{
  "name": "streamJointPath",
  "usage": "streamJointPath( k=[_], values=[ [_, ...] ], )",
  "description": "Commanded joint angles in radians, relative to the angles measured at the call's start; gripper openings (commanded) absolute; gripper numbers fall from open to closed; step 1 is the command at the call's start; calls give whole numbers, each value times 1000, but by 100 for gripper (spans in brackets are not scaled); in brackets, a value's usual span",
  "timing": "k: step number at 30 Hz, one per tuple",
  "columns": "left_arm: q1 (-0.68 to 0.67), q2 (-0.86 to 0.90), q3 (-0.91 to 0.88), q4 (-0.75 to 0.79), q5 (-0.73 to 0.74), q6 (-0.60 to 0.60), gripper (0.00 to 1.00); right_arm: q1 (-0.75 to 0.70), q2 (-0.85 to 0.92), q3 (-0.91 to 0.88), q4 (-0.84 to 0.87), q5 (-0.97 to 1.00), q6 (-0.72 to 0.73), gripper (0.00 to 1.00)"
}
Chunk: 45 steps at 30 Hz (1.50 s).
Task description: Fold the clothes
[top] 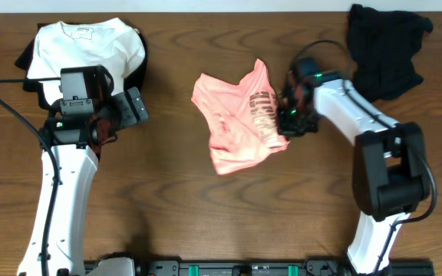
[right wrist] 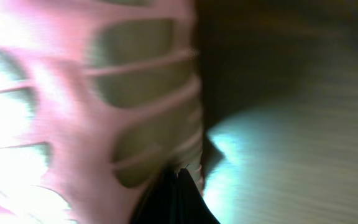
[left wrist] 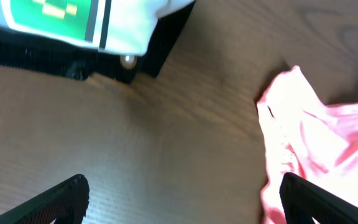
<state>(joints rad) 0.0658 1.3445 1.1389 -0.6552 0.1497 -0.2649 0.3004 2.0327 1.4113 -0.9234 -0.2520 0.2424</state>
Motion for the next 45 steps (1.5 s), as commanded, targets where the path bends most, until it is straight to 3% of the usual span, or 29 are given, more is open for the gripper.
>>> streamJointPath(
  k=[1, 13, 19, 27, 33, 38, 42, 45],
  values=[
    [14, 2, -5, 23, -12, 8, 98, 80, -31, -1, -8, 6, 57, 1],
    [188, 0, -2, 133, -2, -90, 98, 351, -31, -1, 81, 9, 181, 1],
    [245, 0, -2, 139, -1, -108, 98, 424, -31, -1, 345, 23, 206, 4],
    [246, 0, -3, 128, -1, -108, 98, 450, -30, -1, 750, 226, 181, 8],
    [246, 0, -3, 87, 134, -107, 98, 426, -48, 15, 861, 249, 134, 14],
    [187, 0, -3, 57, 307, 15, 98, 322, -158, 51, 793, 248, 134, 60],
    [86, 1, -3, 18, 306, 171, 98, 177, -282, 61, 695, 240, 134, 83],
    [13, 1, -5, 0, 307, 290, 98, 63, -353, 61, 626, 180, 70, 93]
  ],
)
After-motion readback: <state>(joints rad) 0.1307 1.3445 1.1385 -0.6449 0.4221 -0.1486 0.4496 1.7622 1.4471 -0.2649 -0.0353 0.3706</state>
